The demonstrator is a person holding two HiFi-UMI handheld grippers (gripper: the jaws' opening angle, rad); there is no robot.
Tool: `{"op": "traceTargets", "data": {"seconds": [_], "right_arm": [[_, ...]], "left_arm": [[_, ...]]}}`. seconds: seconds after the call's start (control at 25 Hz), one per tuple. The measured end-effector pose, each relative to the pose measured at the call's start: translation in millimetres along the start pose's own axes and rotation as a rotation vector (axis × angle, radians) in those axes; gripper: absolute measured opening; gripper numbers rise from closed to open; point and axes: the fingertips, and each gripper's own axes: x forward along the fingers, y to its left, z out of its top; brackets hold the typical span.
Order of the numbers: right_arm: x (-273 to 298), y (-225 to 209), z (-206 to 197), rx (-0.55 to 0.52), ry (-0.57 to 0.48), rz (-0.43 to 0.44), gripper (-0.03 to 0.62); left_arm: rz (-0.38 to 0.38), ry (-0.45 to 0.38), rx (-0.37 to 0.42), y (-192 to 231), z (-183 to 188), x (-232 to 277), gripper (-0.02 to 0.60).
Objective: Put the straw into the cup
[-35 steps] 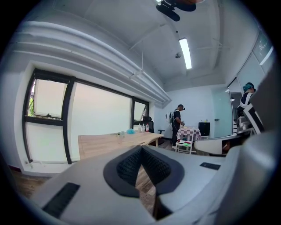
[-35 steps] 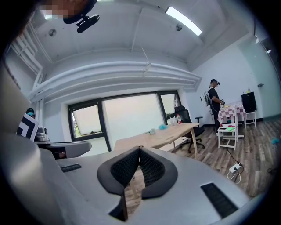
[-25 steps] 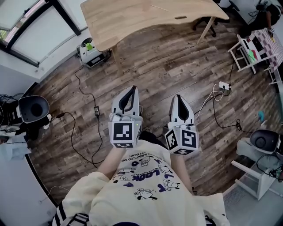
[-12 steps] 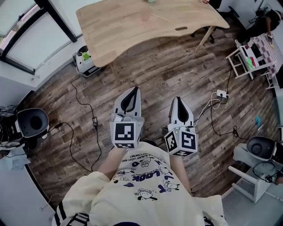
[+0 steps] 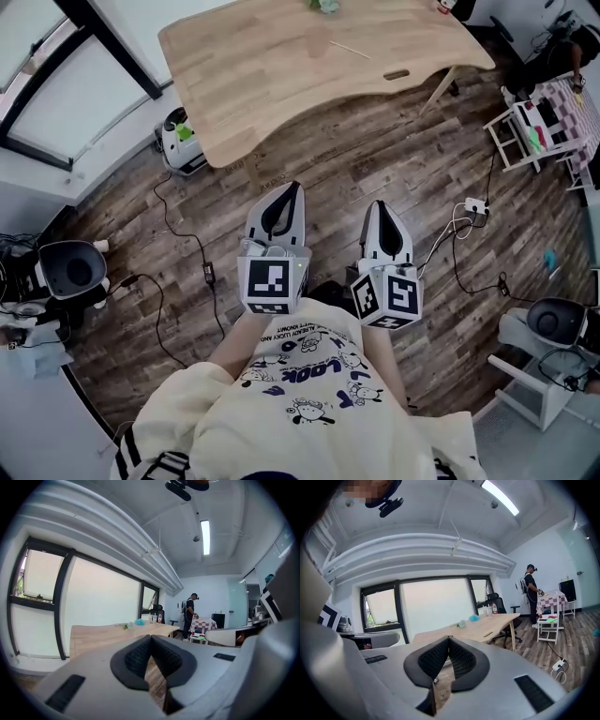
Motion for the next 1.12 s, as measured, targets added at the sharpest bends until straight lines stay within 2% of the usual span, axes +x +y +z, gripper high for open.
{"op": "traceTargets", "data": {"seconds": [0.52,1.12], "right_arm": [[29.9,15.2,-7.7,-0.031,0.055,0.004,-0.002],[82.0,-4.9,-2.3,-0.021,0.076,0.026,-0.002]], "left_arm": [[0.018,0.045,-0.059,32.7,-12.3,15.6,0.032],[0.077,0.06,-0.051,51.1,-9.7,57.2,0.032]]}}
